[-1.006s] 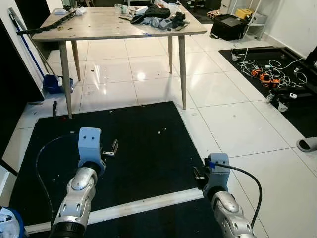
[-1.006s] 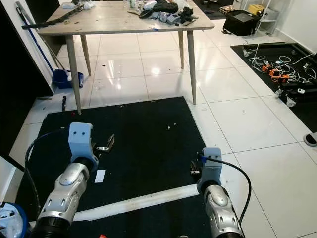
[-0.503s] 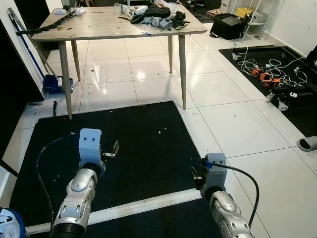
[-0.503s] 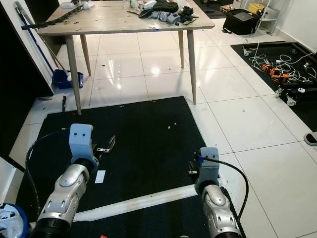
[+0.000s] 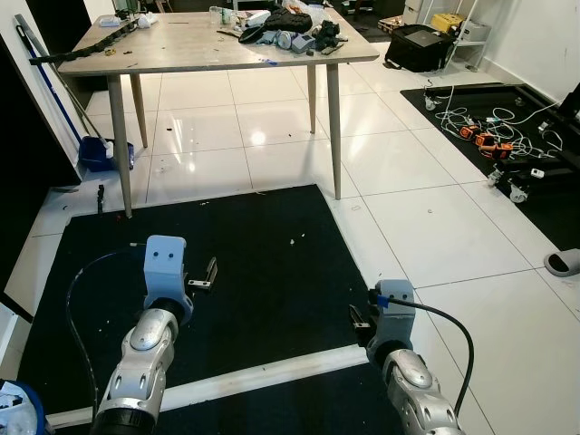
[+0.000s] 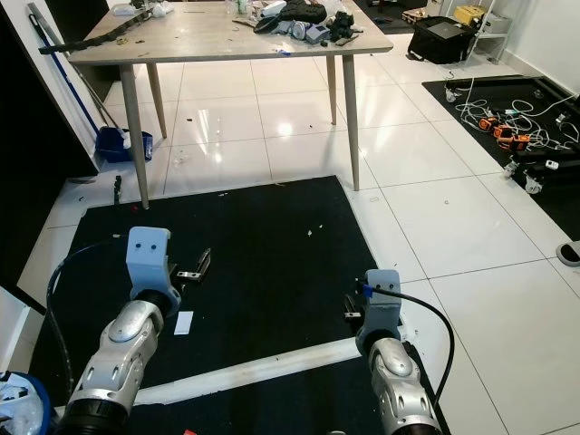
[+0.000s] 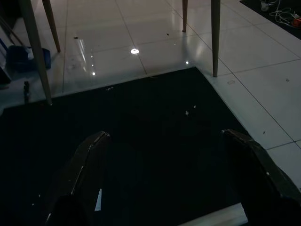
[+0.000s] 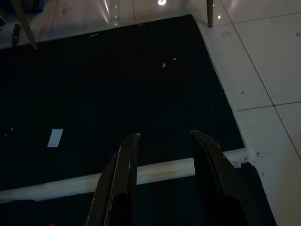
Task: Picking trash to rubbish bin
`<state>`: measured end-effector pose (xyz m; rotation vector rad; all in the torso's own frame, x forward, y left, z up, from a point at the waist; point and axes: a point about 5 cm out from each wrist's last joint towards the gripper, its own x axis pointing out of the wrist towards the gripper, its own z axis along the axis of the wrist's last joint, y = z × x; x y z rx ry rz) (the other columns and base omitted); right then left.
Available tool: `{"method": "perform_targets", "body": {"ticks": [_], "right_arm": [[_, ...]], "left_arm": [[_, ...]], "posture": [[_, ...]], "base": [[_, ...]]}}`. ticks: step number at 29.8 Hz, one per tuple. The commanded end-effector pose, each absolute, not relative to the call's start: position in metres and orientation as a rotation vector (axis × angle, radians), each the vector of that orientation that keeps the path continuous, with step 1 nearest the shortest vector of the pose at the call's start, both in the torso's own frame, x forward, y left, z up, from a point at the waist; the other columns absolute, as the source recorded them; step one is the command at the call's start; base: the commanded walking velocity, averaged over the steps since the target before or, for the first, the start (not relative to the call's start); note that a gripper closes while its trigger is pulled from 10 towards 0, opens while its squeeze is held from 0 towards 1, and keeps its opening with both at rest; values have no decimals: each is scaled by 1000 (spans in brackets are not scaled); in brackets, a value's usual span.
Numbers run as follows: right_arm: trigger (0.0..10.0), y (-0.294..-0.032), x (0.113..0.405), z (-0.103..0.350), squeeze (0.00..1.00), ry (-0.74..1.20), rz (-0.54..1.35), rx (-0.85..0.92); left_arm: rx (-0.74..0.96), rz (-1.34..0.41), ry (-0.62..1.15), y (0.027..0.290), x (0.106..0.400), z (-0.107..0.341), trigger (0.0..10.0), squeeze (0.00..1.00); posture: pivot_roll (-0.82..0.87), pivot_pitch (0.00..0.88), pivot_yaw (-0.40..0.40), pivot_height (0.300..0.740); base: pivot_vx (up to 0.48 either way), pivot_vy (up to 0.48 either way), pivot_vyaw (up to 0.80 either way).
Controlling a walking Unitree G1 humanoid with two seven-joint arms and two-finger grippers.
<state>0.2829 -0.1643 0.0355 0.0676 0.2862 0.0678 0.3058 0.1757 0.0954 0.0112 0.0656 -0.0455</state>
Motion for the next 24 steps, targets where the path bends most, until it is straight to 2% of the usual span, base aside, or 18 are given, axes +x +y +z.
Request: {"method": "perform_targets", "body": {"ticks": [1, 24], "right_arm": [[10000, -165, 279, 33, 0, 293, 59, 77], [10000, -163, 283, 37, 0, 286, 48, 81]], "left_arm": [[38, -47, 73, 178, 304, 93, 10000, 0], [33, -50, 69, 175, 305, 95, 10000, 0]], "posture": [[27, 111, 52, 740], [27, 120, 52, 740]], "base": [[277, 0, 0], [300, 0, 0]]}}
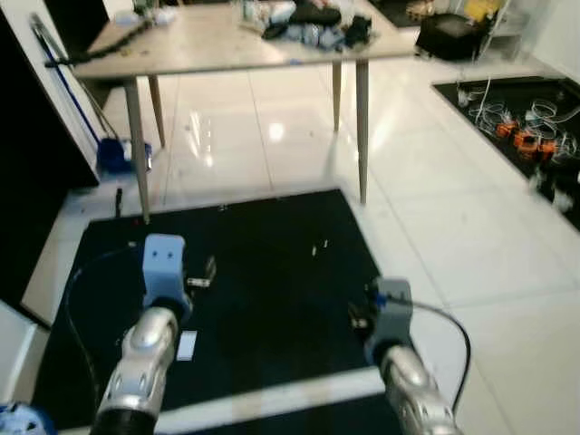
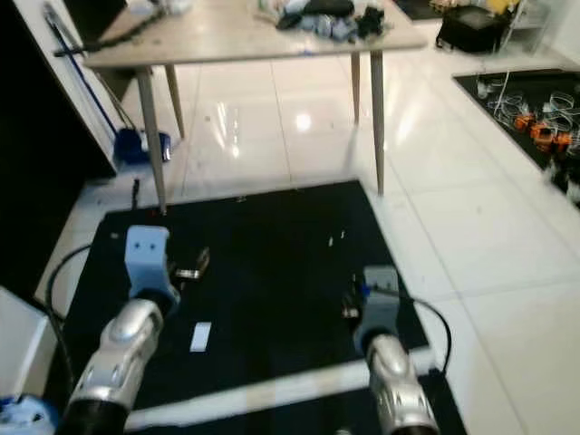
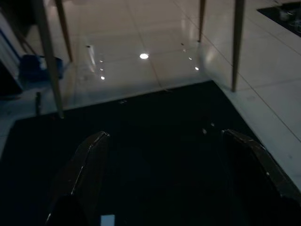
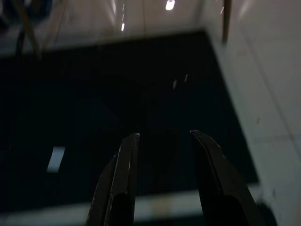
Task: Picking trash to rubbish bin
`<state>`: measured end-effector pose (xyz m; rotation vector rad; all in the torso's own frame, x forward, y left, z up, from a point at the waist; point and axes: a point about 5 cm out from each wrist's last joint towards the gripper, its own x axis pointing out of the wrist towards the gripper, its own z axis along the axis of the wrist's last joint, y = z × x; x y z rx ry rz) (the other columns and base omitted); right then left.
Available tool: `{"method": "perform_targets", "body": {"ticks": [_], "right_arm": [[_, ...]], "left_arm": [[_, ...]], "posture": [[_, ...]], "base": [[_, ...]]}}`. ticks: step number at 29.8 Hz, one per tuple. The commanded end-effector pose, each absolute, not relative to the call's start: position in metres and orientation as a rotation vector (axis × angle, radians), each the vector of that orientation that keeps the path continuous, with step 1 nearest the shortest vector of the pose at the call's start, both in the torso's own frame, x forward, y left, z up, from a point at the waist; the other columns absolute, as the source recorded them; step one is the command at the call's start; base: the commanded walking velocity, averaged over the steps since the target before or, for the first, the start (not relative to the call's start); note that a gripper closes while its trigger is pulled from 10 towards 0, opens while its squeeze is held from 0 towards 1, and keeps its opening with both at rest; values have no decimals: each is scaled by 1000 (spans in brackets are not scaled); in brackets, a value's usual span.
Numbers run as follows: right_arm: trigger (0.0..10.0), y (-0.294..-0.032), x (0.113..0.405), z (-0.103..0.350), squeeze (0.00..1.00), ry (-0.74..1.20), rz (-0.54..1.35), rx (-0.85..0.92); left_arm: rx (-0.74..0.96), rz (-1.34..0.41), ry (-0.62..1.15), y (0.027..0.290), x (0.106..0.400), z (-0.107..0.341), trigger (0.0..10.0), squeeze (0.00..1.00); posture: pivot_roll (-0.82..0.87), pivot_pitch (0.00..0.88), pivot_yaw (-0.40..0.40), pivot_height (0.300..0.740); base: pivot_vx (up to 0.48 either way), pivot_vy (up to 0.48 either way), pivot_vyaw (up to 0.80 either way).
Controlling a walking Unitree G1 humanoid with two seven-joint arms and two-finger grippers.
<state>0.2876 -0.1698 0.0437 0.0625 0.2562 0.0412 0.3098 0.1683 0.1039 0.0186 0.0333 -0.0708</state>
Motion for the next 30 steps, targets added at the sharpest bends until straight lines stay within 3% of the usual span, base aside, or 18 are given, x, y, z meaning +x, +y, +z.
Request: {"method": "perform_targets", "body": {"ticks": [1, 20, 30], "right_arm": [[10000, -164, 283, 37, 0, 286, 47, 82], [10000, -159, 284, 41, 0, 267, 80, 114], [10000, -162, 285, 42, 0, 272, 66, 110]], "left_arm": [[33, -50, 70, 175, 305, 95, 10000, 0], [37, -51, 69, 173, 305, 95, 10000, 0], [41, -52, 68, 173, 306, 96, 10000, 0]], "posture": [[27, 120, 52, 740], [28, 128, 51, 740], [27, 135, 52, 740]], "base": [[304, 0, 0], [300, 0, 0], [309, 0, -571]]}}
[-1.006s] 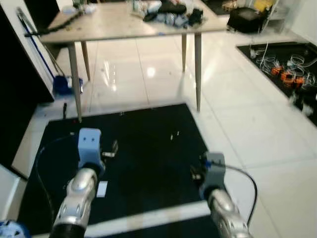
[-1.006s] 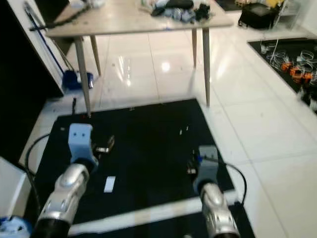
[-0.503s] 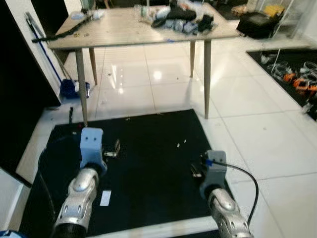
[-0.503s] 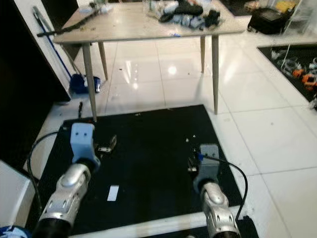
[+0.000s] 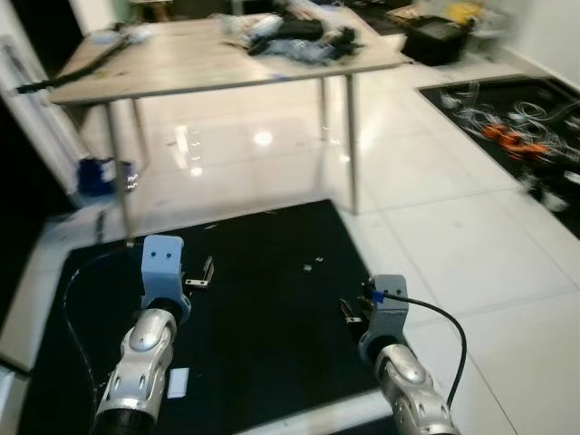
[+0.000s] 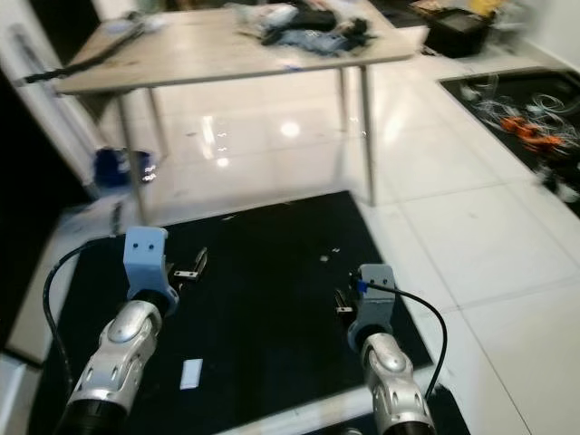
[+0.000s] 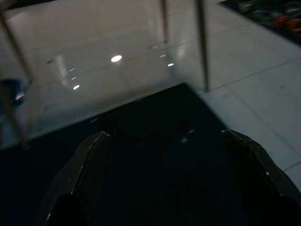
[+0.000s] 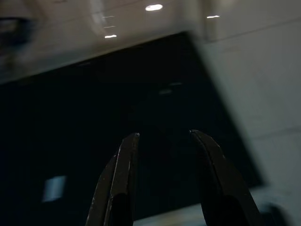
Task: Picking trash to rubbish bin
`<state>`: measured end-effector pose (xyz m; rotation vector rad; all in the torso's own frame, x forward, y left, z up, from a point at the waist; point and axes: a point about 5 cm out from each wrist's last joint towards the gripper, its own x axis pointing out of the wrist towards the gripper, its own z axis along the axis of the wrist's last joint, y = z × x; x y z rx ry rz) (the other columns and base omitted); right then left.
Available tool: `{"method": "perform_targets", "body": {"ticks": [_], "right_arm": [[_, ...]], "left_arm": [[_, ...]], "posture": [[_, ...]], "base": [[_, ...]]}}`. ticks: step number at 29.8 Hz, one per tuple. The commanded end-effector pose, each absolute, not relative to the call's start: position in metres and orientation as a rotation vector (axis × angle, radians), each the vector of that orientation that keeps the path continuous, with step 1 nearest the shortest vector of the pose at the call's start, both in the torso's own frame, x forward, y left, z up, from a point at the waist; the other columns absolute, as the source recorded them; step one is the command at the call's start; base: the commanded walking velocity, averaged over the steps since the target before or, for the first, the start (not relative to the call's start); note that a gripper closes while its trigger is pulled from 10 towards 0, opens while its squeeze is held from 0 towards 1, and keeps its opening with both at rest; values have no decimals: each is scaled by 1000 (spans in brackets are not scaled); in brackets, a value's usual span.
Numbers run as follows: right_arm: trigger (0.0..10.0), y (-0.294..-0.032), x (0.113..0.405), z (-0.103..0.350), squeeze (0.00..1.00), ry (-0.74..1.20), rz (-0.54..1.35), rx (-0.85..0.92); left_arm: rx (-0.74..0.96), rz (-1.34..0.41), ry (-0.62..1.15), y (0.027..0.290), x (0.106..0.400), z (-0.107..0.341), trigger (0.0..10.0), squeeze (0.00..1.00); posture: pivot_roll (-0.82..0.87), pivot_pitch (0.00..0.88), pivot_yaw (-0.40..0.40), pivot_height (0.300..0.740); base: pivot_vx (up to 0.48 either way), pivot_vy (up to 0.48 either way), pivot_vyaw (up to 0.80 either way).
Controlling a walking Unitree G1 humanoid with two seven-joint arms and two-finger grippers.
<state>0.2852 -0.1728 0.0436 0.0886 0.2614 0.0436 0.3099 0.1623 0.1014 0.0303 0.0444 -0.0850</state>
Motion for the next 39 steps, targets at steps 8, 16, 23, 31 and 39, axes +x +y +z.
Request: {"method": "perform_targets", "body": {"ticks": [8, 16, 23, 31, 39], "right_arm": [[10000, -161, 284, 42, 0, 270, 71, 104], [10000, -160, 284, 43, 0, 266, 70, 99], [10000, -160, 284, 42, 0, 268, 67, 96], [10000, -162, 285, 45, 0, 259, 64, 97], [10000, -163, 285, 46, 0, 254, 51, 100]], "left_arm": [[43, -55, 69, 172, 305, 96, 10000, 0], [45, -50, 67, 173, 306, 97, 10000, 0], [44, -46, 70, 173, 305, 97, 10000, 0], [42, -48, 70, 172, 306, 97, 10000, 0], [44, -50, 68, 172, 307, 97, 10000, 0]], "posture": [[27, 140, 54, 740], [27, 148, 50, 740], [25, 151, 48, 740], [21, 160, 52, 740], [17, 162, 54, 740]], "base": [[307, 0, 0], [308, 0, 0], [307, 0, 0], [312, 0, 0], [318, 0, 0]]}}
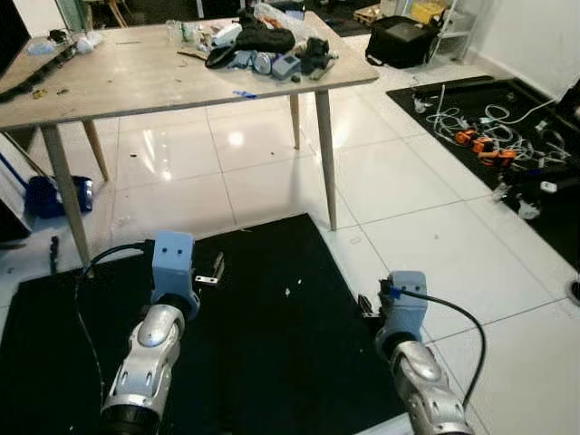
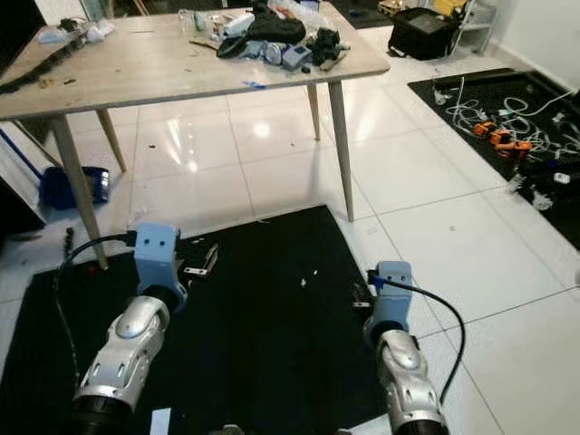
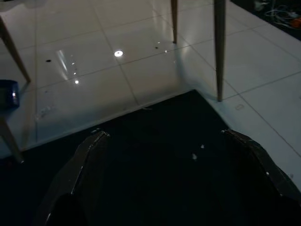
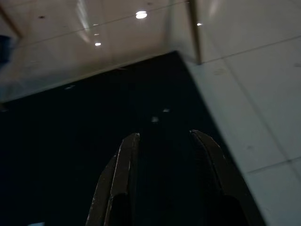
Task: Picking trash to rubbish bin
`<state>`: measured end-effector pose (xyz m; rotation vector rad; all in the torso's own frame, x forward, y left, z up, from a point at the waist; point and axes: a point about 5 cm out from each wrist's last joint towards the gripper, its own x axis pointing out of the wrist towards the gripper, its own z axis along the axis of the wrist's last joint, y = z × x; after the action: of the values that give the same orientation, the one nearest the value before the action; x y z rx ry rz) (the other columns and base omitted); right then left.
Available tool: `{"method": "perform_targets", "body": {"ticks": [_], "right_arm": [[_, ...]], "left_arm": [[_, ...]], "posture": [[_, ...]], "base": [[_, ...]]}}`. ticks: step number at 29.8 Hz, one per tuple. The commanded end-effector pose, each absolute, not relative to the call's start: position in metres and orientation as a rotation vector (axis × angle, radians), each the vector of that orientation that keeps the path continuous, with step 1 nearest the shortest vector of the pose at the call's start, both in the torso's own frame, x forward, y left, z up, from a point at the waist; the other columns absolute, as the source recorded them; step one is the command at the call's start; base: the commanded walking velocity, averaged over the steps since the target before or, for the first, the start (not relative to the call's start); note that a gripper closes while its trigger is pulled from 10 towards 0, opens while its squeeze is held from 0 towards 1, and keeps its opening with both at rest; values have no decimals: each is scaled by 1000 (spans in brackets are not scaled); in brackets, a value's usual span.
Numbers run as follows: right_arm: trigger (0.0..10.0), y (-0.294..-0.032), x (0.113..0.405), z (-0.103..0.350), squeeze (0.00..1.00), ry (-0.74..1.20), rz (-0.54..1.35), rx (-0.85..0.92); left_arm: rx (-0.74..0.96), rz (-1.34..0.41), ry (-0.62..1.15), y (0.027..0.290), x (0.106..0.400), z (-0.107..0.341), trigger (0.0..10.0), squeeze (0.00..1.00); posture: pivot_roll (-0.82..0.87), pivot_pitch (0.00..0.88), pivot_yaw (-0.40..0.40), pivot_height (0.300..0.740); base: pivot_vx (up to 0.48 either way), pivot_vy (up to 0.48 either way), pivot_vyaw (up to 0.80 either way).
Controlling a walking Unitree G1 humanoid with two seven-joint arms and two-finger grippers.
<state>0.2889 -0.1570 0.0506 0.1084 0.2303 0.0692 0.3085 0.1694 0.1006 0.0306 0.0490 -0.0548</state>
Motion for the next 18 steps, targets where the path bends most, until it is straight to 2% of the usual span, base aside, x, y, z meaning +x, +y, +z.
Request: {"method": "perform_targets", "body": {"ticks": [1, 18], "right_arm": [[10000, -163, 285, 46, 0, 254, 51, 100], [10000, -163, 290, 50, 0, 239, 50, 100]], "left_arm": [[44, -50, 68, 172, 307, 97, 10000, 0], [53, -46, 59, 175, 310, 100, 10000, 0]], "posture": [[17, 162, 54, 740], [24, 163, 54, 740]], "base": [[315, 0, 0], [319, 0, 0]]}}
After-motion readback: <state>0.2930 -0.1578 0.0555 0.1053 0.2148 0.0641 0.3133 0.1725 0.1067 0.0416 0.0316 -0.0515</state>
